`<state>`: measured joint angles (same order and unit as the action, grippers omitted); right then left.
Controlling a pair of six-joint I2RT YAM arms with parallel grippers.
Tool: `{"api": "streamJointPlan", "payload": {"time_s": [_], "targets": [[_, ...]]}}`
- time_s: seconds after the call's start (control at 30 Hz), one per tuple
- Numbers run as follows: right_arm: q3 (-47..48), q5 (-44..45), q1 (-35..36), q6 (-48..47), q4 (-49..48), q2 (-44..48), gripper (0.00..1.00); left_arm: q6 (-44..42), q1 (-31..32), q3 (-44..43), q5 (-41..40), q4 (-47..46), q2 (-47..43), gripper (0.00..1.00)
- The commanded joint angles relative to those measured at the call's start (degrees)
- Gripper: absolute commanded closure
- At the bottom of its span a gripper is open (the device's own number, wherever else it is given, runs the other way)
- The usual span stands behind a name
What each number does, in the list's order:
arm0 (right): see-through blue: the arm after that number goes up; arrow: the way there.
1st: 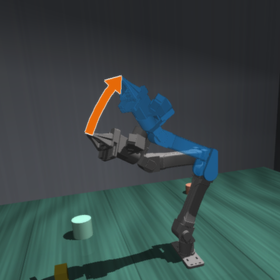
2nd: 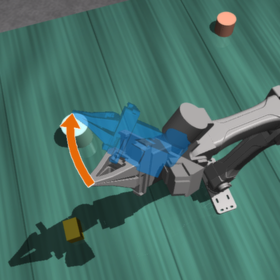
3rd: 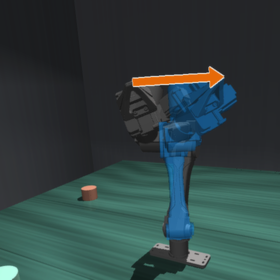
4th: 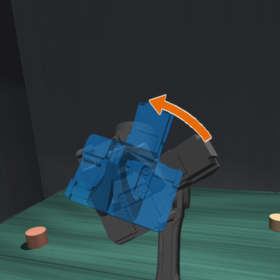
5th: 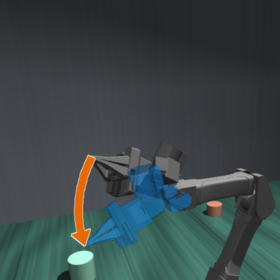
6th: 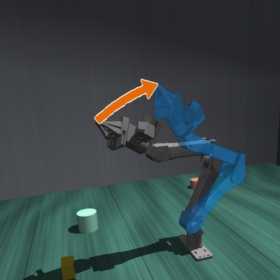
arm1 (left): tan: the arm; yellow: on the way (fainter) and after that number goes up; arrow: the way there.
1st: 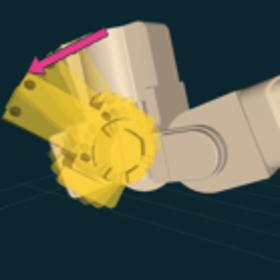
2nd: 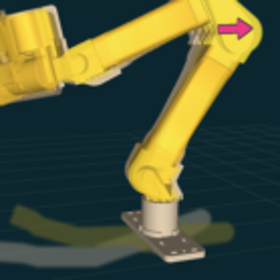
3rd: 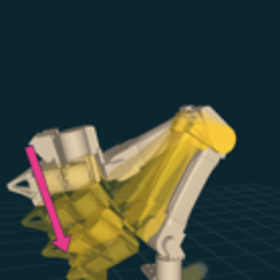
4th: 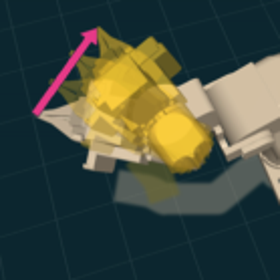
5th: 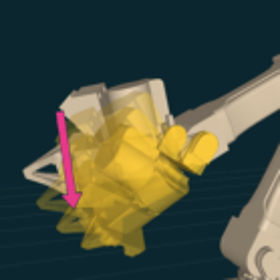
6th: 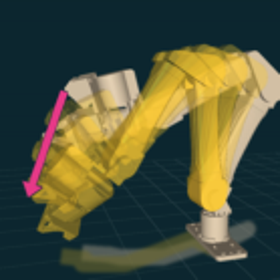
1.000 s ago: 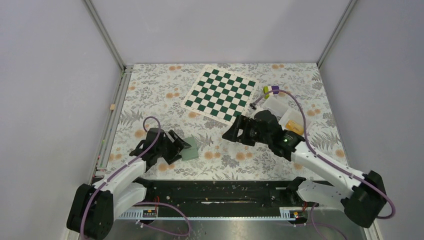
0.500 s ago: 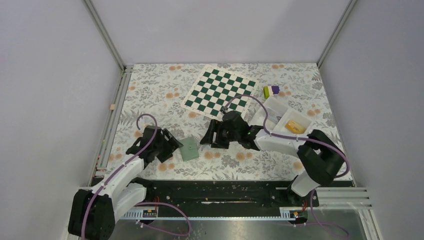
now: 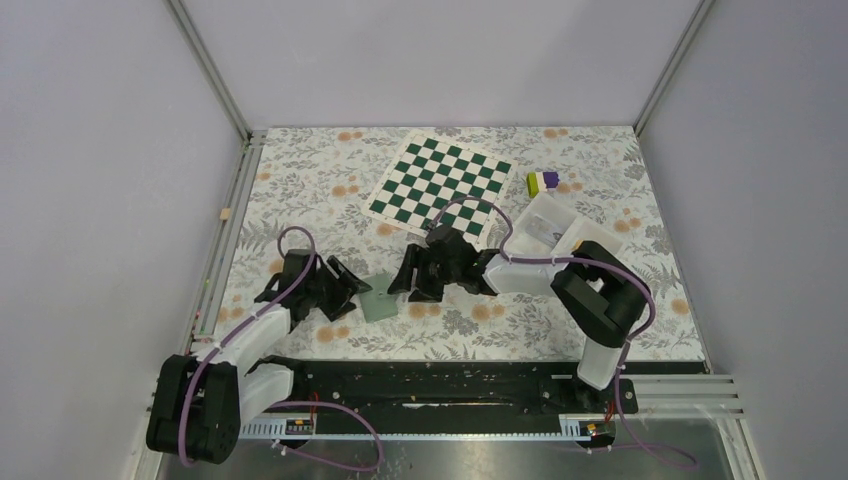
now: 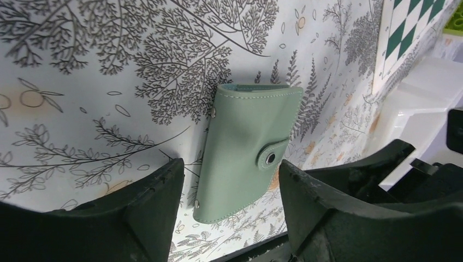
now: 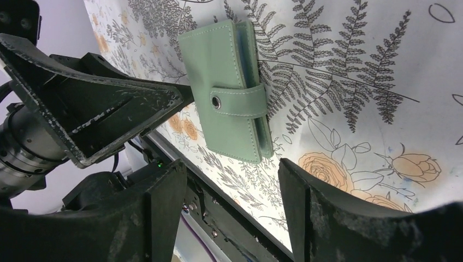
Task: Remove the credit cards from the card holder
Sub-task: Open the card holder at the center of the board.
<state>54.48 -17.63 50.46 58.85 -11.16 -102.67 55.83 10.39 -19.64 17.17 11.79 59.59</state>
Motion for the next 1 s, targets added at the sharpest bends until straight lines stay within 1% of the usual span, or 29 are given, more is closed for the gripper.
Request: {"api": "streamJointPlan", "payload": {"time_s": [0.0, 0.17, 0.3, 0.47, 0.6, 0.77, 0.97], "targets": [[1.7, -0.7, 0.5, 1.3, -0.6, -1.3, 0.29, 0.4, -0.3, 2.2, 2.8, -3.2, 0.6, 0.36], [2.2, -4.6, 0.5, 0.8, -3.8, -4.1, 0.28, 1.9, -0.3, 3.6, 5.0, -6.2, 1.6, 0.38], [0.1, -6.9, 0.4, 0.8, -7.5, -4.2, 0.30, 3.1, -0.2, 5.0, 7.3, -8.2, 2.9, 0.39], [-0.6, -9.8, 0.3, -0.7, -8.7, -5.0, 0.32, 3.5, 0.2, 5.9, 9.3, -11.1, 5.1, 0.39], [-1.7, -10.1, 0.3, -1.4, -9.4, -3.9, 0.33, 3.7, 0.8, 5.4, 10.7, -12.8, 6.2, 0.41], [-1.7, -10.1, 0.3, -2.5, -9.0, -2.8, 0.33, 4.1, 1.6, 5.6, 10.4, -13.4, 5.9, 0.41], [-1.9, -11.8, 0.2, -0.8, -12.0, -2.6, 0.35, 5.2, 2.9, 6.2, 12.0, -15.3, 6.3, 0.41]]}}
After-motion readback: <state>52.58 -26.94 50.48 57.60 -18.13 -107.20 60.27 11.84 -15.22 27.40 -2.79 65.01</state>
